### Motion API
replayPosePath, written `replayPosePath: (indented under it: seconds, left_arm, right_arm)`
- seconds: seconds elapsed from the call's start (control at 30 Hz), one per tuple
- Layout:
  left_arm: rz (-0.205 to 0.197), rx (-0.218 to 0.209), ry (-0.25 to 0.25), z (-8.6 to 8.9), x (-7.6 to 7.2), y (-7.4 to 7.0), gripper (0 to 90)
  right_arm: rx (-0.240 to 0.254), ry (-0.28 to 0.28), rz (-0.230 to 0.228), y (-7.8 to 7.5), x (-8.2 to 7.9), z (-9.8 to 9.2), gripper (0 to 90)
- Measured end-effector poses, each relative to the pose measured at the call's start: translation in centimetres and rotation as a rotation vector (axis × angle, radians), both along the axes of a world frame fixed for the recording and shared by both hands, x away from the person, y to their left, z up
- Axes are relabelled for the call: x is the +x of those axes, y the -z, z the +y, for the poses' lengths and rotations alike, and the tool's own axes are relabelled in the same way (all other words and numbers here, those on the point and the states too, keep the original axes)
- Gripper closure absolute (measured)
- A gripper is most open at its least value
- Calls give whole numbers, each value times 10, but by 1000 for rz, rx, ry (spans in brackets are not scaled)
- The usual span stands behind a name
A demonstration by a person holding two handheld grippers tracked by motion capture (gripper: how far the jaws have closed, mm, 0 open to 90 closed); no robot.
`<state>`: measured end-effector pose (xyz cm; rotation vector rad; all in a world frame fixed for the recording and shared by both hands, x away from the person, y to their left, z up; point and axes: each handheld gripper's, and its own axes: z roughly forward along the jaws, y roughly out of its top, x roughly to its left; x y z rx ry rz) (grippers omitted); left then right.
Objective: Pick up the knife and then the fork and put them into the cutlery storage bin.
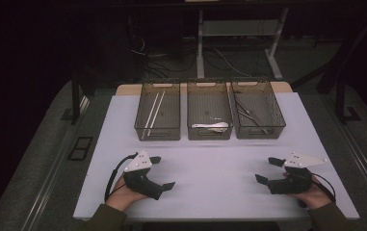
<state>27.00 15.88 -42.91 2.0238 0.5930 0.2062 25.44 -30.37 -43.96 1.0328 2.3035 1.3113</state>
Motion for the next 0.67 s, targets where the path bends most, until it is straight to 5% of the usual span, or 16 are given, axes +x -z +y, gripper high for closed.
replayPosePath:
  seconds: [0.67]
  left_arm:
    - [-2,12,0,0,1,1,0]
  right_arm:
    - [3,0,-24,-3,-1,0,164]
